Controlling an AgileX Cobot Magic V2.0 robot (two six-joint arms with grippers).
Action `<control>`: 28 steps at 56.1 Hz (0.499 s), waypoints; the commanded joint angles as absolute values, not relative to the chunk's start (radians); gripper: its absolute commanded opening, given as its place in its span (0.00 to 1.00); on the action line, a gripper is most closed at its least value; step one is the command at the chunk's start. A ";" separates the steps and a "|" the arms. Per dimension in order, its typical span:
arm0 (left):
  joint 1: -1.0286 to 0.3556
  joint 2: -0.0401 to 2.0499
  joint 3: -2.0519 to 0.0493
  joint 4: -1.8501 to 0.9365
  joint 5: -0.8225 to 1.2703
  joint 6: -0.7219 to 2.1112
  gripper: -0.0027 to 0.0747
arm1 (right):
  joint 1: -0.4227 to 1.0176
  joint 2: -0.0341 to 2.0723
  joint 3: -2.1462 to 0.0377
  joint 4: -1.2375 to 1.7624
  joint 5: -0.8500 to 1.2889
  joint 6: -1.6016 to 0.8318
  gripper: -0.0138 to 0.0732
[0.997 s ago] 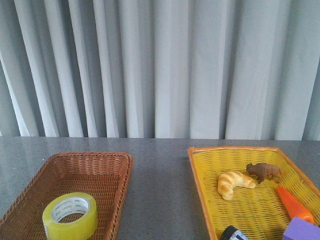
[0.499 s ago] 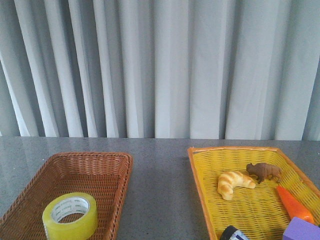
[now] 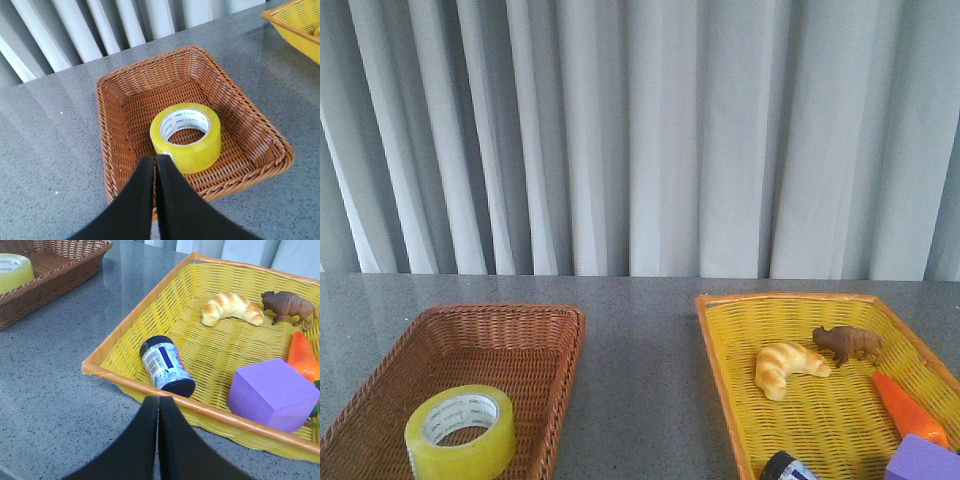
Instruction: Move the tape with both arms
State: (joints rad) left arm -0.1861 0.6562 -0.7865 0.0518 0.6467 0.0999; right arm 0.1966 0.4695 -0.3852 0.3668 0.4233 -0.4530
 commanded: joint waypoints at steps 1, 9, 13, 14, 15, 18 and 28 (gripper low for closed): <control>-0.186 0.638 -0.741 0.056 0.524 0.100 0.03 | 0.191 0.472 -0.410 0.376 0.354 -0.454 0.15; -0.188 0.563 -0.486 0.053 0.222 0.089 0.03 | 0.191 0.472 -0.410 0.375 0.355 -0.454 0.15; -0.188 0.503 -0.325 0.047 0.000 0.089 0.03 | 0.191 0.472 -0.410 0.375 0.356 -0.454 0.15; -0.188 0.484 -0.282 0.047 -0.058 0.089 0.03 | 0.191 0.472 -0.410 0.375 0.356 -0.454 0.15; -0.188 0.464 -0.240 0.047 -0.115 0.089 0.03 | 0.191 0.472 -0.410 0.375 0.357 -0.454 0.15; -0.188 0.417 -0.149 0.045 -0.241 0.088 0.03 | 0.191 0.472 -0.410 0.375 0.357 -0.454 0.15; -0.164 0.226 0.007 -0.094 -0.312 0.100 0.03 | 0.191 0.472 -0.410 0.375 0.357 -0.454 0.15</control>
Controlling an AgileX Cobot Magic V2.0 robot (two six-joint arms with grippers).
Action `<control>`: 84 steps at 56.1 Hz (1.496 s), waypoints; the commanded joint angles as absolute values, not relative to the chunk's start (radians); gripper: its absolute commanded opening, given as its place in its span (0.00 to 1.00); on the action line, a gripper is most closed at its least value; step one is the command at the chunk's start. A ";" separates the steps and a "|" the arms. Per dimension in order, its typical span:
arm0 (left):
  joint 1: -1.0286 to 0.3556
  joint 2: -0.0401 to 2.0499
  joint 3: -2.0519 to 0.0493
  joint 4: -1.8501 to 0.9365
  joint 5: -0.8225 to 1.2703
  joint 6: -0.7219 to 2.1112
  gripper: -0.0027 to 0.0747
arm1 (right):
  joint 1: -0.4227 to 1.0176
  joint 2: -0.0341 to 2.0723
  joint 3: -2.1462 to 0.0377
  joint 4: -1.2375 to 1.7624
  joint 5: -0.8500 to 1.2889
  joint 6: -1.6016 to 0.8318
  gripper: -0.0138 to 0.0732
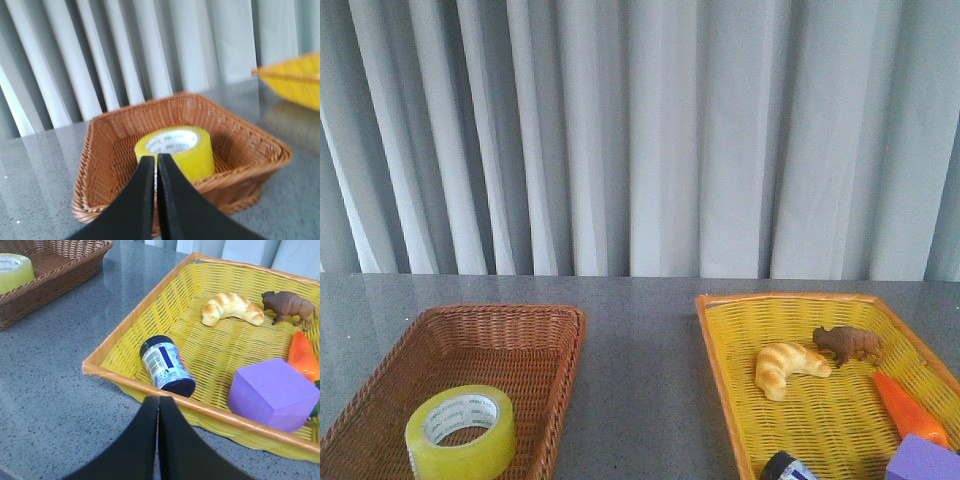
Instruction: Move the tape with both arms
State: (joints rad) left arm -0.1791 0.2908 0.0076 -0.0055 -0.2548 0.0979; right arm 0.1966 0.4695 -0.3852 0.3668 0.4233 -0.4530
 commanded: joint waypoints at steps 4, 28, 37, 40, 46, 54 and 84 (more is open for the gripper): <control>-0.144 0.157 0.009 -0.121 -0.251 0.126 0.03 | 0.191 0.472 -0.410 0.375 0.360 -0.454 0.15; -0.040 -0.016 0.017 -0.110 -0.032 0.127 0.03 | 0.191 0.472 -0.410 0.375 0.362 -0.455 0.15; -0.040 -0.016 0.016 -0.110 -0.033 0.127 0.03 | 0.191 0.472 -0.410 0.375 0.362 -0.455 0.15; -0.040 -0.016 0.016 -0.110 -0.033 0.127 0.03 | 0.191 0.472 -0.410 0.375 0.362 -0.455 0.15; -0.040 -0.016 0.016 -0.110 -0.033 0.126 0.03 | 0.191 0.472 -0.410 0.375 0.362 -0.455 0.15; -0.040 -0.016 0.016 -0.110 -0.033 0.126 0.03 | 0.191 0.472 -0.410 0.375 0.362 -0.455 0.15; -0.040 -0.016 0.016 -0.110 -0.032 0.126 0.03 | 0.191 0.472 -0.410 0.375 0.362 -0.455 0.15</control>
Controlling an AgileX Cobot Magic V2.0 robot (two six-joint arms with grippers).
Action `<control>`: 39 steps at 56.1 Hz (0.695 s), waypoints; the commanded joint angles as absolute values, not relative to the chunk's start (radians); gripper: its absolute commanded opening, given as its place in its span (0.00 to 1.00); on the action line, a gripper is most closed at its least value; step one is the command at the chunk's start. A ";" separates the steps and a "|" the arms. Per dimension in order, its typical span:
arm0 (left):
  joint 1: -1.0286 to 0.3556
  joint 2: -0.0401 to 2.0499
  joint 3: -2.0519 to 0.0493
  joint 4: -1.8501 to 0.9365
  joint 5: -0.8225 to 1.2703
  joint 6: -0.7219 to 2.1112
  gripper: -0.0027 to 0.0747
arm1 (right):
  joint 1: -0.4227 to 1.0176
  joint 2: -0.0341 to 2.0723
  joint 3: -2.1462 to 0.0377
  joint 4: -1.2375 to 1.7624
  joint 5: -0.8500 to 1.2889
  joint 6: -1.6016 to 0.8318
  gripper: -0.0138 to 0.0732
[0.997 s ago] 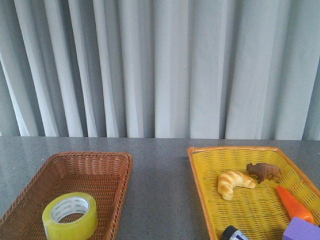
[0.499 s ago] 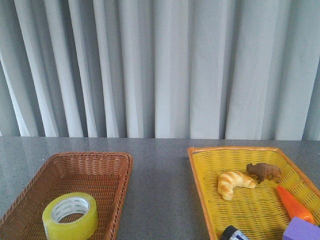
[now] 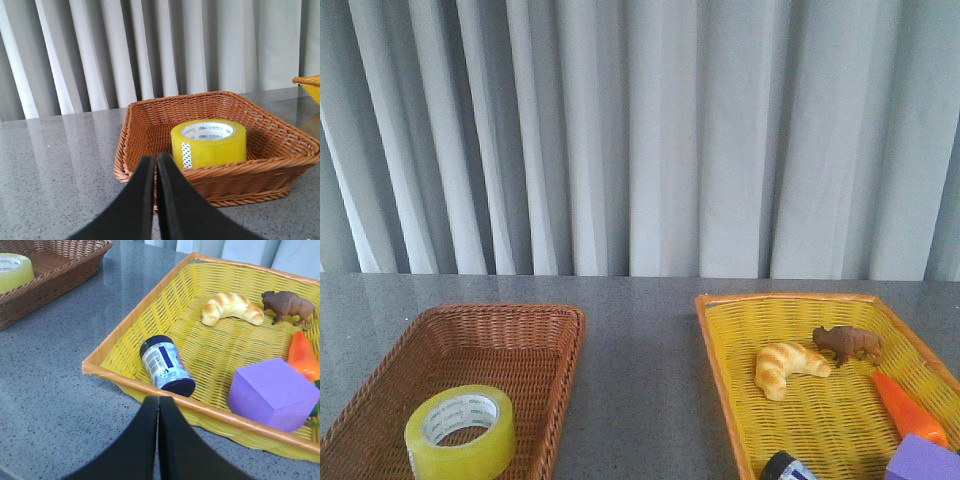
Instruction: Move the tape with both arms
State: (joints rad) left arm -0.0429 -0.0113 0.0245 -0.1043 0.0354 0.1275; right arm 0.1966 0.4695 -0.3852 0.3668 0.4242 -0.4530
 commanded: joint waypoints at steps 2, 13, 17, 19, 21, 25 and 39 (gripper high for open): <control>-0.040 -0.016 0.016 -0.110 -0.032 0.126 0.03 | 0.191 0.472 -0.410 0.375 0.362 -0.455 0.15; -0.040 -0.016 0.016 -0.110 -0.032 0.126 0.03 | 0.191 0.472 -0.410 0.375 0.362 -0.455 0.15; -0.040 -0.016 0.016 -0.110 -0.032 0.126 0.03 | 0.191 0.472 -0.410 0.375 0.362 -0.455 0.15; -0.040 -0.016 0.016 -0.110 -0.032 0.126 0.03 | 0.191 0.463 -0.409 0.379 0.361 -0.454 0.15; -0.040 -0.016 0.016 -0.110 -0.032 0.126 0.03 | 0.191 0.450 -0.402 0.379 0.358 -0.453 0.15; -0.040 -0.016 0.016 -0.110 -0.032 0.126 0.03 | 0.191 0.404 -0.381 0.372 0.345 -0.451 0.15; -0.040 -0.016 0.016 -0.110 -0.032 0.126 0.03 | 0.029 0.187 -0.144 0.310 0.068 -0.224 0.15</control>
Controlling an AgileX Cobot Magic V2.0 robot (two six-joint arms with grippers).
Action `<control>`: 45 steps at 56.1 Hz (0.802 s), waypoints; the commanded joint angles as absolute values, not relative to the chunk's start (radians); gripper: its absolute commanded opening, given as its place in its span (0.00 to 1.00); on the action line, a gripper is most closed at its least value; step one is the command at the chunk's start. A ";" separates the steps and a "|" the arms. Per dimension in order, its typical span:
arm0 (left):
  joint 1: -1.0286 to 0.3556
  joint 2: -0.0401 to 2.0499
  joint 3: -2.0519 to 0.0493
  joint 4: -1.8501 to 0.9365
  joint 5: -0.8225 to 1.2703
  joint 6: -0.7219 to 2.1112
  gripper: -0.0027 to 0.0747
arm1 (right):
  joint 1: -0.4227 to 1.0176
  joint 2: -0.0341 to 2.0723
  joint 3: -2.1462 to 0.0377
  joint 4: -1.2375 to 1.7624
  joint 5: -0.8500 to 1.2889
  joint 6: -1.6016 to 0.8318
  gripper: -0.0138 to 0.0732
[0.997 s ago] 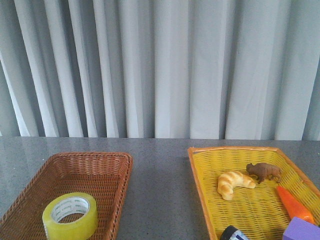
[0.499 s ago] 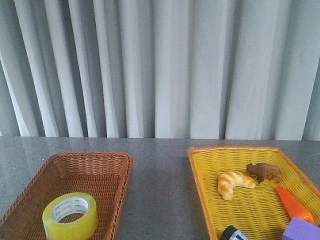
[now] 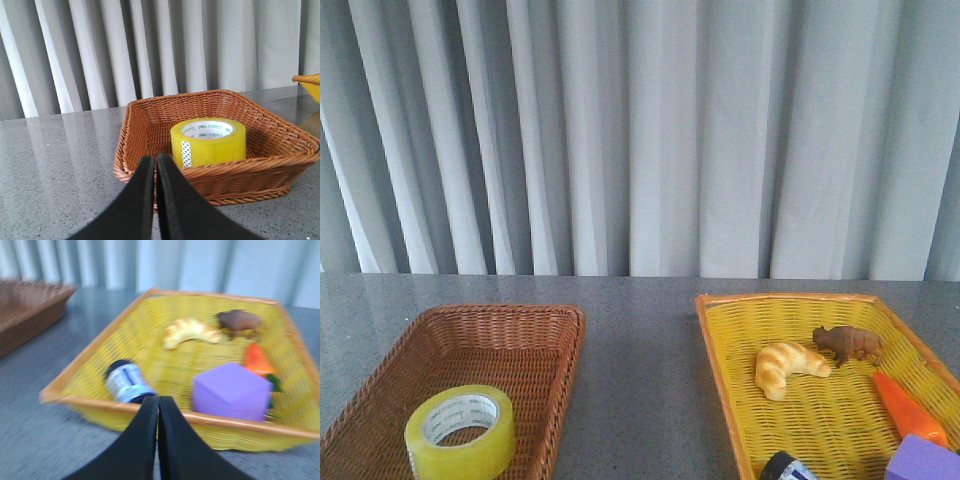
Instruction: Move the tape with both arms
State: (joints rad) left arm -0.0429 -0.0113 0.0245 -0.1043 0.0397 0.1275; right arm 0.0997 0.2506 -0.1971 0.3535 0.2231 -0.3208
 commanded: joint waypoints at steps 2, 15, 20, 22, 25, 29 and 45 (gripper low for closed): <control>-0.040 -0.016 0.016 -0.110 -0.032 0.126 0.03 | 0.001 0.155 -0.107 0.280 0.045 -0.183 0.15; -0.040 -0.016 0.016 -0.110 -0.032 0.126 0.03 | -0.068 0.019 0.032 0.000 0.050 0.184 0.15; -0.040 -0.016 0.016 -0.110 -0.032 0.126 0.03 | -0.068 0.015 0.030 -0.174 0.085 0.365 0.15; -0.040 -0.016 0.016 -0.110 -0.032 0.126 0.03 | -0.068 0.015 0.030 -0.232 0.085 0.426 0.15; -0.040 -0.016 0.016 -0.110 -0.032 0.126 0.03 | -0.068 0.015 0.030 -0.301 0.084 0.509 0.15; -0.040 -0.016 0.016 -0.110 -0.032 0.126 0.03 | -0.068 0.015 0.031 -0.340 0.085 0.564 0.15; -0.040 -0.016 0.016 -0.110 -0.032 0.126 0.03 | -0.068 0.015 0.031 -0.244 0.090 0.552 0.15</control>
